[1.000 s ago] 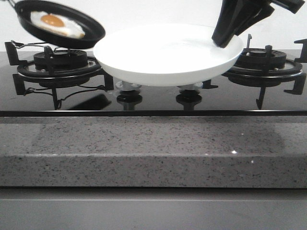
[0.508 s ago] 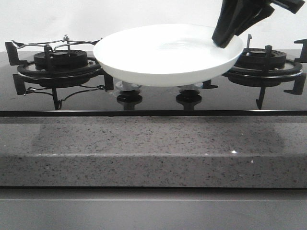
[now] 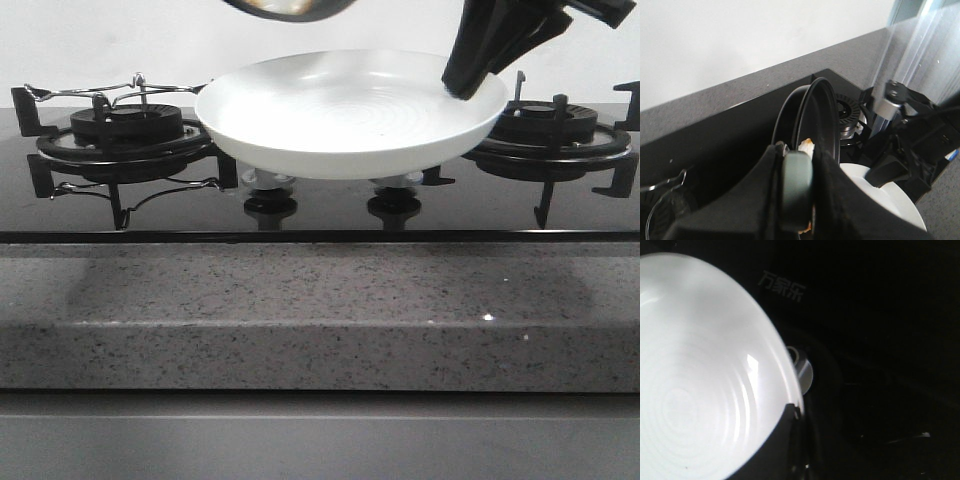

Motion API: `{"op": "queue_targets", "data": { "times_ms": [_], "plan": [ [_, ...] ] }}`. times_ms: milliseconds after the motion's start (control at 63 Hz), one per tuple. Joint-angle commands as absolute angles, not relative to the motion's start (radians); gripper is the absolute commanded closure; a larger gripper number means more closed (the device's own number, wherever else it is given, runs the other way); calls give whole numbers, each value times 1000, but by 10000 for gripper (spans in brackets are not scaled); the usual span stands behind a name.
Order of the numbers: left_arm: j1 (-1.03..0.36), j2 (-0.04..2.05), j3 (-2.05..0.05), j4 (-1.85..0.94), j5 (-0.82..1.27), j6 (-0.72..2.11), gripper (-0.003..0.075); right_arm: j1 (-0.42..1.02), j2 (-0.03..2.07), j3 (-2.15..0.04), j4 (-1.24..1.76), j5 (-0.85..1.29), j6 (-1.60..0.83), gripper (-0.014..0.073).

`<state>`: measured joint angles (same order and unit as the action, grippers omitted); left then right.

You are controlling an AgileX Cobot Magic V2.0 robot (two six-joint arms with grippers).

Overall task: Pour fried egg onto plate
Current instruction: 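Swing the pan over the raised plate and flip it to drop the egg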

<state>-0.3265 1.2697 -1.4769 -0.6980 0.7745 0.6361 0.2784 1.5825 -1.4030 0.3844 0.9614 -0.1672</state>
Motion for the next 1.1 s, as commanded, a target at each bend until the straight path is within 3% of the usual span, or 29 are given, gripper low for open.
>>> {"op": "queue_targets", "data": {
  "times_ms": [0, 365, 683, 1079],
  "plan": [
    [-421, 1231, -1515, -627, 625, 615, 741, 279, 1534, -1427, 422, 932, -180, 701],
    [-636, 1231, -1515, -170, 538, 426, 741, 279, 1534, -1427, 422, 932, -180, 701],
    [-730, 1231, -1515, -82, 520, 405, 741, 279, 1534, -1427, 422, 932, -180, 701],
    [-743, 1231, -1515, 8, 519, 303, 741, 279, 1534, -1427, 422, 932, -180, 701]
  ]
}}
